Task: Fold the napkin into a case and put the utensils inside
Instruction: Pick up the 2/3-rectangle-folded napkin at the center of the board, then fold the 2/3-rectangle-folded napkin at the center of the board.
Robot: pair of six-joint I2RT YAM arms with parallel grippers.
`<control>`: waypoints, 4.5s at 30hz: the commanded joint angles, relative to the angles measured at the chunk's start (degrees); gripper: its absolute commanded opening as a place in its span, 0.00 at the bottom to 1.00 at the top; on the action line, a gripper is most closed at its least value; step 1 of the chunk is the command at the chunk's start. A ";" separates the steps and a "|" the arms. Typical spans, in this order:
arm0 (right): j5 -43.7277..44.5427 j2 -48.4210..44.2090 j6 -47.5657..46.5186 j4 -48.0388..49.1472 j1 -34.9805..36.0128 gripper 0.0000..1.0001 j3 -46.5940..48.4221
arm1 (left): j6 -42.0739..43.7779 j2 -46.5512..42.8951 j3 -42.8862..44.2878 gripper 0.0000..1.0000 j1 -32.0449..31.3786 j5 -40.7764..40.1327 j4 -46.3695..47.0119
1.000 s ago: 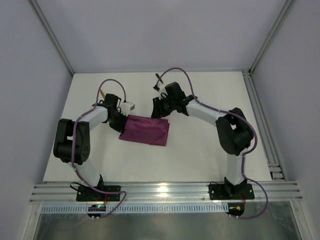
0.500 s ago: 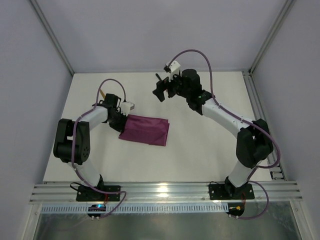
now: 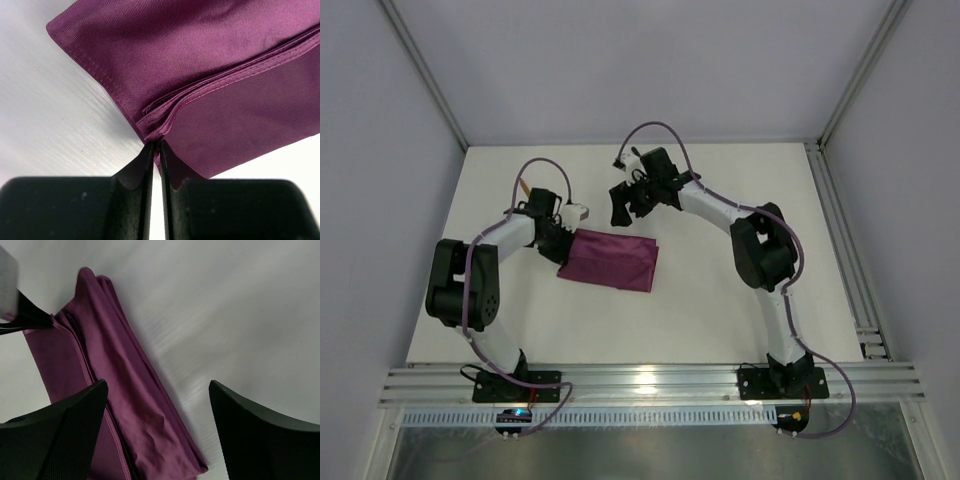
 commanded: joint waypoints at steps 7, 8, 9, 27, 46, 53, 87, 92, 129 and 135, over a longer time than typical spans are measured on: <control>-5.27 13.37 5.60 -17.10 1.61 0.84 14.99 | 0.35 -0.72 -0.90 0.09 0.07 -0.84 1.78; -5.10 14.00 5.86 -17.72 1.79 0.82 15.61 | 0.35 -0.72 -0.99 0.10 0.07 -0.92 1.78; -4.93 14.61 6.47 -18.25 1.70 0.81 16.14 | 0.35 -0.72 -0.99 0.10 0.07 -0.92 1.87; -11.70 18.66 12.45 -20.99 3.19 0.44 16.76 | 0.62 -0.19 -0.73 0.09 0.07 -1.19 1.96; 10.10 1.00 12.10 -1.13 7.50 0.04 -3.18 | -0.44 1.57 0.24 0.09 0.07 -0.31 1.43; 16.78 -4.45 10.44 6.26 10.84 0.04 -10.48 | -1.23 2.18 0.85 0.09 0.07 -0.31 1.43; 43.59 -14.12 14.65 22.70 26.75 0.11 -30.27 | -4.30 2.62 -0.03 0.09 0.07 3.21 0.37; 44.55 -11.67 16.58 21.65 28.33 0.11 -29.92 | -4.48 2.80 -0.03 0.09 0.07 3.65 0.37; 50.62 -4.37 19.66 14.26 29.82 0.04 -28.42 | -11.33 1.54 14.29 0.60 0.34 4.63 -6.84; 51.06 -4.10 20.28 14.09 30.09 0.04 -28.60 | -12.92 4.55 15.97 0.61 -1.68 -0.03 -4.29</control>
